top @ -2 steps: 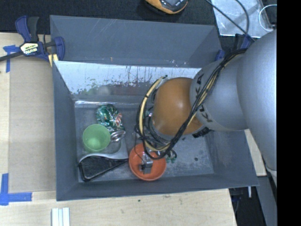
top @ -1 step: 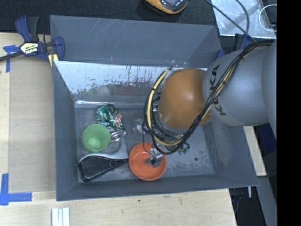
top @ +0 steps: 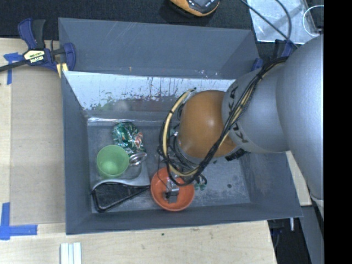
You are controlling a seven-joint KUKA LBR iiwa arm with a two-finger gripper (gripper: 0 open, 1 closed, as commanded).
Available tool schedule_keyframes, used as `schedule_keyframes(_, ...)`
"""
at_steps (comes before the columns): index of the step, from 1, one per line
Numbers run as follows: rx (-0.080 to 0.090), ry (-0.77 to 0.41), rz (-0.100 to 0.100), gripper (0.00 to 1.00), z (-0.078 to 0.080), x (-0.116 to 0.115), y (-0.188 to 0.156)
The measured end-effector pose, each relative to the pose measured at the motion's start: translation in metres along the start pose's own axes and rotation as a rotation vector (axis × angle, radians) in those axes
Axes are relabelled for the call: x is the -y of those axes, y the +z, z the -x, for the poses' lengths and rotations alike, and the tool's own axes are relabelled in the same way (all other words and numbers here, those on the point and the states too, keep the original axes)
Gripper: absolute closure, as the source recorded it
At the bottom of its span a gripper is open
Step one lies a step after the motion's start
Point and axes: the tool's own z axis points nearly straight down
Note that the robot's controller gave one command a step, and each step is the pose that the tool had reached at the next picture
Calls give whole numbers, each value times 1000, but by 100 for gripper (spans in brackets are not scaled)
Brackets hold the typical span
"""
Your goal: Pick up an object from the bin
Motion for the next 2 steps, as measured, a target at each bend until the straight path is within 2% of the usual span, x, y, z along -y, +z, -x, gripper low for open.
schedule_keyframes(1, 22, -373, -2, 0, -12, -2, -3)
schedule_keyframes(2, 2, -1, 0, 100, 1, 0, -1)
